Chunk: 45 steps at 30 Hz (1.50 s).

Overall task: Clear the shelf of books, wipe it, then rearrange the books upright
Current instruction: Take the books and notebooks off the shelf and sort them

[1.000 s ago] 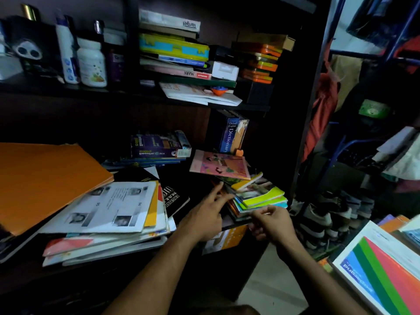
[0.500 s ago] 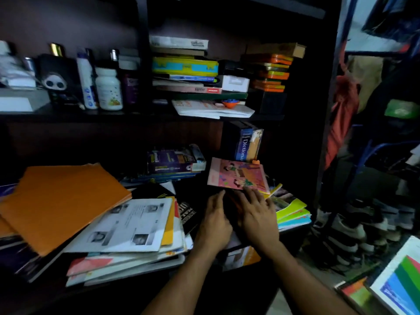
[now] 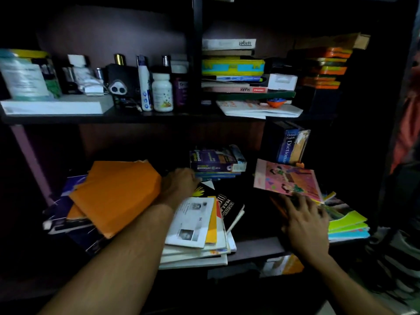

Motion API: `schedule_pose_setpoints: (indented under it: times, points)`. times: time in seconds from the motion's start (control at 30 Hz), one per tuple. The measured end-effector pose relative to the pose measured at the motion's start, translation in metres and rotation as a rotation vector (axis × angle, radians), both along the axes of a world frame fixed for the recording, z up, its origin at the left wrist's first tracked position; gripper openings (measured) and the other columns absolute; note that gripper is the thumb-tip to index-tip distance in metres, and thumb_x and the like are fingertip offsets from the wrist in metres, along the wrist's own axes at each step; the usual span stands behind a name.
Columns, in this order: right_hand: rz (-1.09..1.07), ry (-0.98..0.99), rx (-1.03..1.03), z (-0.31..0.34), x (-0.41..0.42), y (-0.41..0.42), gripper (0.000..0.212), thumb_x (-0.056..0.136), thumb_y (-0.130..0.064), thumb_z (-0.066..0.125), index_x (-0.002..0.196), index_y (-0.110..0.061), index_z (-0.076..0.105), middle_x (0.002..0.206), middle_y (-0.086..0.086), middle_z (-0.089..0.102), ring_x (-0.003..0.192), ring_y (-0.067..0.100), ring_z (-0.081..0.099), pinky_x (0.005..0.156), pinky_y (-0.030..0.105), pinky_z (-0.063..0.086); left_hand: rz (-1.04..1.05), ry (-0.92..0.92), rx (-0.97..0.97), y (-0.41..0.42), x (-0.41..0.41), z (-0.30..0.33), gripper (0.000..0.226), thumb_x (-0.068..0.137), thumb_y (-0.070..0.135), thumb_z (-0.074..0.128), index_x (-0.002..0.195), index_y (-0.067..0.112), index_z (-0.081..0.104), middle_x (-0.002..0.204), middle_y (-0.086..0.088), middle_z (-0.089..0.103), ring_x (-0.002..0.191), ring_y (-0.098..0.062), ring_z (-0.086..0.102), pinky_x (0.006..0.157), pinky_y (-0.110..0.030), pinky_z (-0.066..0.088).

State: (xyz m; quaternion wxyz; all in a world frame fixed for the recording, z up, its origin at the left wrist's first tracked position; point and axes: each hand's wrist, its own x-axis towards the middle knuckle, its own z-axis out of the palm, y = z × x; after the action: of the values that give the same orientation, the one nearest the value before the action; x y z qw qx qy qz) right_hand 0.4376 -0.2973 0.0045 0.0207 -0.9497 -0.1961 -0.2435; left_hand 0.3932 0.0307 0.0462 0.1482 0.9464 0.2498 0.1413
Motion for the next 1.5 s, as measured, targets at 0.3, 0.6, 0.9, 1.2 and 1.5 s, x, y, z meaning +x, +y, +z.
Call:
schedule_pose_setpoints:
  times: [0.3,0.6,0.9,1.2,1.5]
  points:
    - [0.009,-0.050,0.015,-0.007,0.008,-0.003,0.069,0.072,-0.036,0.061,0.140,-0.030,0.052,0.140,0.010,0.052,0.119,0.036,0.050,0.092,0.051,0.041,0.260,0.026,0.120,0.008,-0.008,-0.005,0.079,0.089,0.064,0.059,0.149,0.021,0.031,0.152,-0.017,0.032,0.127,-0.037,0.049,0.095,-0.043,0.046]
    - [0.009,-0.073,0.054,-0.007,0.007,0.001,0.069,0.069,-0.031,0.075,0.135,-0.029,0.057,0.138,0.010,0.054,0.113,0.037,0.052,0.091,0.051,0.041,0.179,0.165,0.155,0.001,-0.007,-0.001,0.043,0.098,0.050,0.053,0.125,0.018,0.061,0.122,-0.008,0.062,0.091,-0.022,0.055,0.071,-0.033,0.041]
    - [-0.043,-0.107,0.062,-0.010,0.008,0.000,0.067,0.068,-0.035,0.072,0.134,-0.027,0.061,0.135,0.014,0.054,0.121,0.037,0.047,0.095,0.051,0.036,-0.367,0.007,-0.166,0.009,0.000,-0.006,0.061,0.094,0.021,0.070,0.150,0.026,0.046,0.151,-0.003,0.047,0.136,-0.024,0.046,0.101,-0.021,0.033]
    - [0.022,-0.148,0.044,-0.008,0.004,-0.003,0.055,0.083,-0.028,0.061,0.138,-0.024,0.054,0.148,0.014,0.043,0.133,0.035,0.039,0.103,0.060,0.029,-0.355,-0.060,-0.004,-0.036,-0.127,0.026,0.063,0.090,0.071,0.050,0.146,0.044,0.036,0.152,0.008,0.040,0.135,-0.017,0.044,0.107,-0.040,0.044]
    - [0.624,0.034,0.234,-0.005,-0.086,0.002,0.043,0.086,-0.027,0.071,0.126,-0.019,0.056,0.128,0.006,0.054,0.112,0.028,0.056,0.094,0.039,0.048,-0.337,0.208,0.514,-0.047,-0.194,-0.024,0.108,0.077,0.081,0.057,0.160,0.039,-0.001,0.168,-0.010,0.014,0.146,-0.034,0.028,0.116,-0.045,0.029]
